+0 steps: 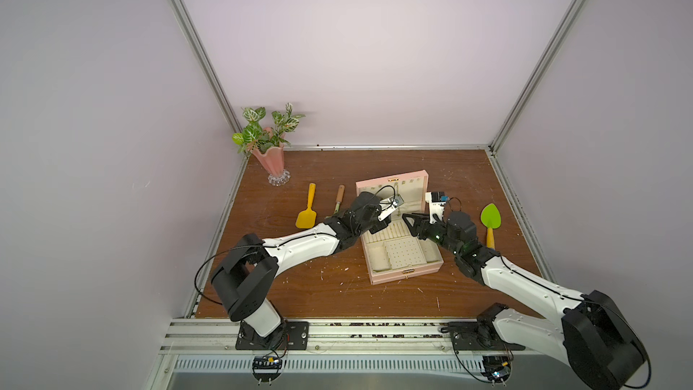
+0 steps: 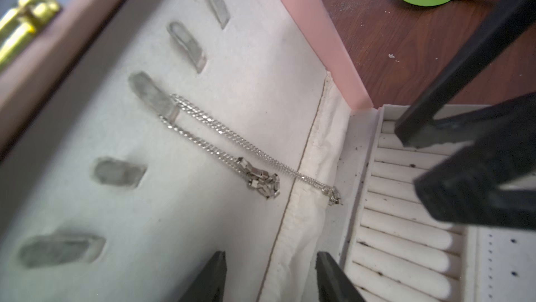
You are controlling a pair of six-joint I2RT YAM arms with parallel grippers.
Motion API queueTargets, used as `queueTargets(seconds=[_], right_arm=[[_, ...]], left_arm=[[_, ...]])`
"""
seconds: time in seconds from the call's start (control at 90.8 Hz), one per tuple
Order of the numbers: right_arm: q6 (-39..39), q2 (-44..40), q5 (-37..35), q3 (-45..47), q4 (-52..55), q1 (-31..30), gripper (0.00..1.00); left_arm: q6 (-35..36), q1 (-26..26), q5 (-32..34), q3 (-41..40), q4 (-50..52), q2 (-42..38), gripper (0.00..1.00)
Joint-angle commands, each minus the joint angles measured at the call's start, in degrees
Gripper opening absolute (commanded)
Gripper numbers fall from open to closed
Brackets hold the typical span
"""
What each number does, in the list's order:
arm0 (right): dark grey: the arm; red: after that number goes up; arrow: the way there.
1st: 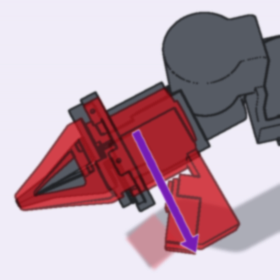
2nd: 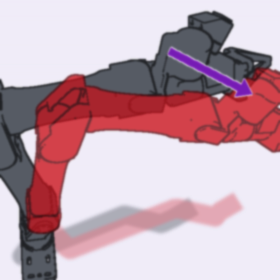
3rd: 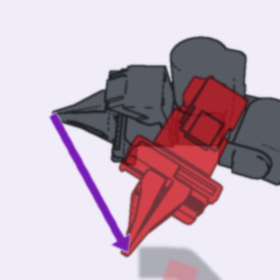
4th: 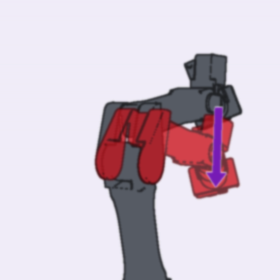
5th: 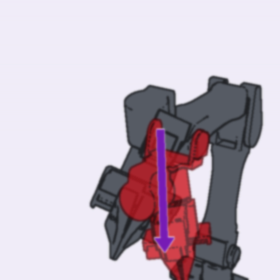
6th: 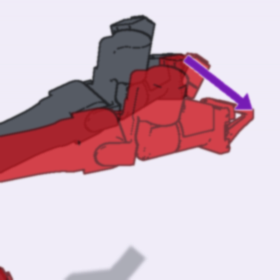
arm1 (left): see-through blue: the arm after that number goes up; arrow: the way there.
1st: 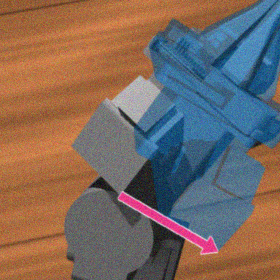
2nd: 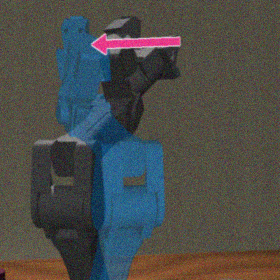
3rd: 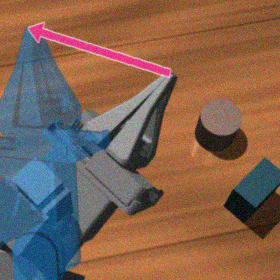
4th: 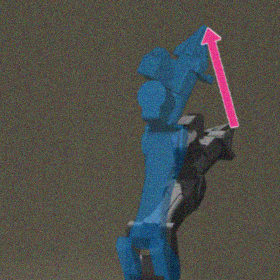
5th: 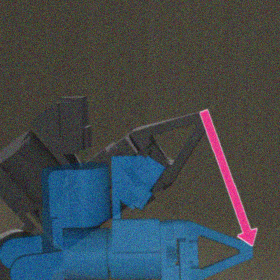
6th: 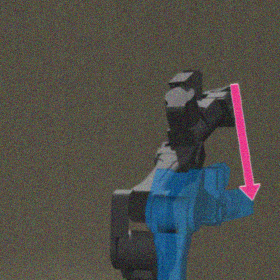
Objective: Put jewelry chain into jewelry box
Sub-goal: Open the storage slot of the jewelry box.
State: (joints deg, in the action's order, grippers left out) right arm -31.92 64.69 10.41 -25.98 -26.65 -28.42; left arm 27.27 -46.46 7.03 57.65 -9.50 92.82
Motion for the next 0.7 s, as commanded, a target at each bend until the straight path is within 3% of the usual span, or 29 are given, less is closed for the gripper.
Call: queueTargets(seconds=[0.0, 0.165, 0.44, 0.694], right_arm=[[1.3, -1.4, 5.0, 1.2, -4.3, 0.5, 0.48], [0.5, -1.8, 6.2, 2.9, -7.0, 0.8, 0.49], [0.9, -1.1, 6.4, 3.5, -7.1, 0.9, 0.50], [-1.3, -0.4, 6.0, 4.1, -8.1, 1.0, 0.50]], left_arm=[[-1.0, 0.9, 0.0, 3.7, 9.4, 3.2, 0.54], [-1.8, 1.3, 3.5, 4.9, 11.5, 5.2, 0.54], [-2.5, 2.9, 1.4, 4.1, 10.0, 6.1, 0.48], [-1.4, 3.1, -1.1, 2.6, 6.6, 5.6, 0.07]])
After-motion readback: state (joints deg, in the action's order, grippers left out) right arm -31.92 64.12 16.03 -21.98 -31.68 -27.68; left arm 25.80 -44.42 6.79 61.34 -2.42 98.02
